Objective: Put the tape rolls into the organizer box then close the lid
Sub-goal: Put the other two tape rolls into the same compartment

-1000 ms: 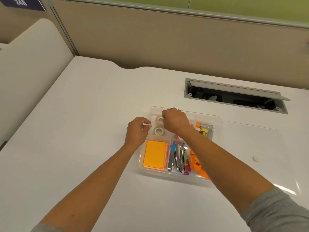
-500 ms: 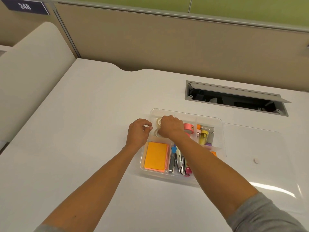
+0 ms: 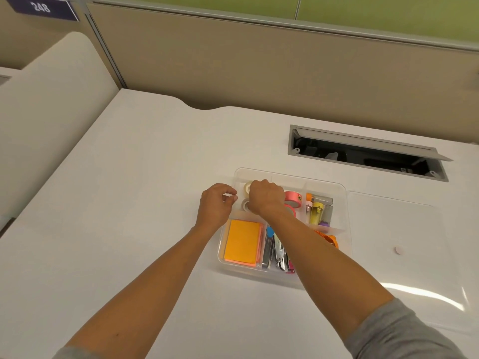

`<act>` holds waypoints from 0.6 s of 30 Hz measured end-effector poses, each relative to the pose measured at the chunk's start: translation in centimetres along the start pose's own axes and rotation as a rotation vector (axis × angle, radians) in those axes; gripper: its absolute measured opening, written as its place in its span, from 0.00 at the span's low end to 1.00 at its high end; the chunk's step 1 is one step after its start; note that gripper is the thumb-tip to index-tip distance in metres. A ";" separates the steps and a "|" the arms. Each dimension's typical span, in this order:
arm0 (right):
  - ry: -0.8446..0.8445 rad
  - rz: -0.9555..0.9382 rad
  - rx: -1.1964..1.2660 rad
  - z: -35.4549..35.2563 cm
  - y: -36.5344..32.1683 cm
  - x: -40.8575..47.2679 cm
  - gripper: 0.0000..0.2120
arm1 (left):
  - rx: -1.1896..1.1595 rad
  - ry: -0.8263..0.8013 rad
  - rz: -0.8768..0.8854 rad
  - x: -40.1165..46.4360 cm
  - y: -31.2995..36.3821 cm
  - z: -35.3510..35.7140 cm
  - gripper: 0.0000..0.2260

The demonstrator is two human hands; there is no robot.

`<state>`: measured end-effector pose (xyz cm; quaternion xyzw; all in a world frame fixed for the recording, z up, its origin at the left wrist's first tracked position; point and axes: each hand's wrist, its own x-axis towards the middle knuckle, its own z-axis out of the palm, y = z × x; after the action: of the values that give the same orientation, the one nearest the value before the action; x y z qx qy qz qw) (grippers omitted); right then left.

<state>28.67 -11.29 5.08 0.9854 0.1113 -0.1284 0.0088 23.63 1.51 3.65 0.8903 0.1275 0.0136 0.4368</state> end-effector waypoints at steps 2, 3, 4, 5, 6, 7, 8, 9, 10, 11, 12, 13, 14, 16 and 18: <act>0.005 0.001 -0.007 0.0 0.0 0.0 0.14 | -0.003 -0.001 0.000 0.0 0.0 0.0 0.08; 0.007 -0.001 -0.011 0.0 0.0 0.0 0.14 | -0.004 -0.001 -0.001 -0.1 0.1 -0.1 0.08; 0.009 -0.003 -0.014 0.0 0.0 0.0 0.14 | -0.004 -0.001 -0.003 -0.1 0.1 -0.1 0.08; 0.009 -0.005 -0.015 0.0 0.1 0.0 0.14 | -0.002 -0.001 -0.004 -0.1 0.2 -0.1 0.08; 0.007 -0.005 -0.016 0.1 0.1 0.0 0.14 | 0.000 -0.002 -0.004 -0.1 0.2 -0.1 0.08; 0.006 -0.004 -0.016 0.1 0.1 0.0 0.14 | 0.000 -0.004 -0.005 -0.1 0.2 -0.1 0.08; 0.008 -0.004 -0.015 0.1 0.1 0.0 0.14 | -0.001 -0.005 -0.006 -0.1 0.2 -0.1 0.08; 0.009 -0.005 -0.013 0.1 0.1 0.0 0.14 | -0.001 -0.005 -0.006 -0.1 0.2 -0.1 0.08; 0.009 -0.004 -0.007 0.1 0.0 0.0 0.13 | 0.000 -0.005 -0.007 -0.1 0.2 -0.2 0.08; 0.009 -0.005 -0.001 0.1 0.0 0.0 0.13 | 0.000 -0.004 -0.008 -0.1 0.2 -0.2 0.08; 0.009 -0.005 0.006 0.2 0.0 0.0 0.14 | 0.000 -0.004 -0.008 -0.1 0.3 -0.2 0.08; 0.008 -0.006 0.016 0.2 0.0 -0.1 0.14 | 0.001 -0.004 -0.008 -0.1 0.3 -0.2 0.08; 0.005 -0.007 0.033 0.2 0.0 -0.1 0.15 | 0.003 -0.003 -0.007 -0.2 0.3 -0.2 0.08; -0.010 -0.002 0.085 0.0 0.3 -0.2 0.16 | 0.005 -0.003 -0.009 -0.2 0.3 -0.2 0.07; -0.022 0.009 0.156 -0.4 0.7 -0.4 0.16 | -0.001 0.000 -0.010 -0.2 0.3 -0.2 0.07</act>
<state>28.56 -12.07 5.56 0.9821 0.0965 -0.1476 -0.0662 23.46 1.46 4.07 0.8894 0.1320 0.0114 0.4375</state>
